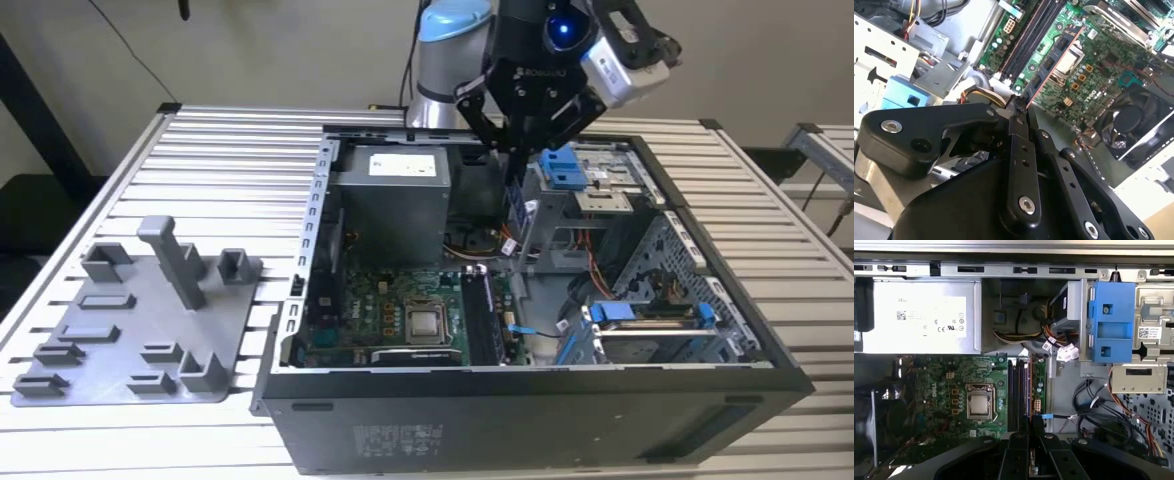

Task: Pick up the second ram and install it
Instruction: 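Insert the second ram into the second slot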

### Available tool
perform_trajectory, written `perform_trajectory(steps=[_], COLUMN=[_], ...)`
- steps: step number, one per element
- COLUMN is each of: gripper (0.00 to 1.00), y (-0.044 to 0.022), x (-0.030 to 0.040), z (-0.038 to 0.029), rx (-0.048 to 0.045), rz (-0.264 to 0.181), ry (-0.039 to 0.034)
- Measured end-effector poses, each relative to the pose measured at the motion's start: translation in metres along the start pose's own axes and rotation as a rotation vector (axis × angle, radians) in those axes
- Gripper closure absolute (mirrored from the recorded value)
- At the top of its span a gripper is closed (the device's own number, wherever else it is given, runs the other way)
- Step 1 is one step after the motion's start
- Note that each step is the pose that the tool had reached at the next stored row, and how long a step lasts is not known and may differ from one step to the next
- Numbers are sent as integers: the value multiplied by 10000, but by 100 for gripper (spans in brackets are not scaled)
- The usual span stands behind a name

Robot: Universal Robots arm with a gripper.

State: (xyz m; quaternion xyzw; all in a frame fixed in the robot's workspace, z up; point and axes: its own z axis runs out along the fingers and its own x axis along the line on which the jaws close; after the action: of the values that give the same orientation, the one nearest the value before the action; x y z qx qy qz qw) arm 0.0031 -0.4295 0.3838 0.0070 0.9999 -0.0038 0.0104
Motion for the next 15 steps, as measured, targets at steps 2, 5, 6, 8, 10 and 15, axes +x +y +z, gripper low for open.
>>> perform_trajectory(steps=[2,5,6,8,10,15], gripper=[86,86,86,86,86,86], y=[0,1,1,1,1,2], x=[1,2,2,3,4,6], z=[36,90,109,146,182,274], rx=[0,0,1,0,-2,-1], rz=[-4,-7,-7,-6,-6,-7], ry=[0,0,1,0,0,0])
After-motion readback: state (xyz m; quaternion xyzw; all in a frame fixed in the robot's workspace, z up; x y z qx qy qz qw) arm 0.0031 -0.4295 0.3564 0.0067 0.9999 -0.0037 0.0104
